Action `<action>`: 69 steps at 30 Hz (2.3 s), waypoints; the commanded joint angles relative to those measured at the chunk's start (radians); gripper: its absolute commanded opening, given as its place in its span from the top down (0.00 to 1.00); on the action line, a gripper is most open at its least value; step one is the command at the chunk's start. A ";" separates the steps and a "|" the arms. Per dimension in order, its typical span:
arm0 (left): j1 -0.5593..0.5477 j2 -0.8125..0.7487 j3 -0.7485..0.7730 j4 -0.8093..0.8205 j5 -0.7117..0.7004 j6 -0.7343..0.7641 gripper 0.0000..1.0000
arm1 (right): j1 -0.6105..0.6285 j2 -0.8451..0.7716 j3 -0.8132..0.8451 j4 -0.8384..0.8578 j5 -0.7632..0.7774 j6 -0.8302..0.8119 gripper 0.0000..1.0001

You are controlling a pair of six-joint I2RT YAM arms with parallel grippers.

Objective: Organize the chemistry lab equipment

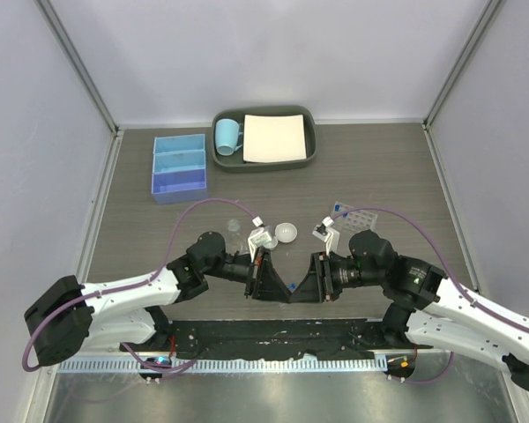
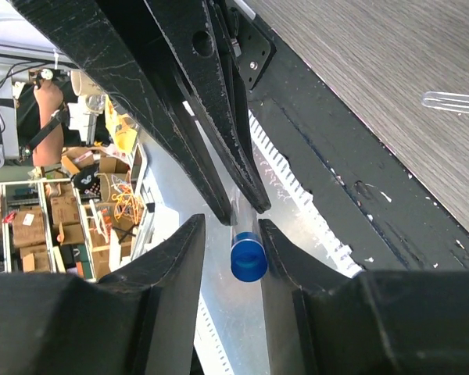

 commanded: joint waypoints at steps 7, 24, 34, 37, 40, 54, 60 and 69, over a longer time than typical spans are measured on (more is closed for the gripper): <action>0.013 0.000 -0.011 0.066 0.028 -0.007 1.00 | 0.015 -0.005 0.098 -0.019 0.063 -0.035 0.66; 0.015 -0.026 -0.013 0.045 0.029 -0.015 1.00 | 0.015 0.004 0.184 -0.119 0.138 -0.101 0.65; 0.015 -0.033 -0.019 0.046 0.028 -0.017 0.99 | 0.015 0.016 0.193 -0.120 0.155 -0.109 0.75; 0.015 -0.034 -0.022 0.048 0.029 -0.018 1.00 | 0.015 0.018 0.193 -0.117 0.164 -0.112 0.78; 0.015 -0.034 -0.025 0.051 0.028 -0.021 0.96 | 0.015 0.026 0.190 -0.116 0.173 -0.116 0.84; 0.015 -0.241 0.183 -0.651 -0.564 0.077 0.18 | 0.015 0.157 0.325 -0.289 0.492 -0.211 0.94; 0.015 -0.255 0.340 -1.061 -0.984 0.072 0.19 | 0.009 0.220 0.432 -0.412 0.765 -0.270 0.94; 0.015 -0.237 0.334 -1.113 -1.034 0.074 0.20 | -0.302 0.340 0.404 -0.420 0.922 -0.334 0.99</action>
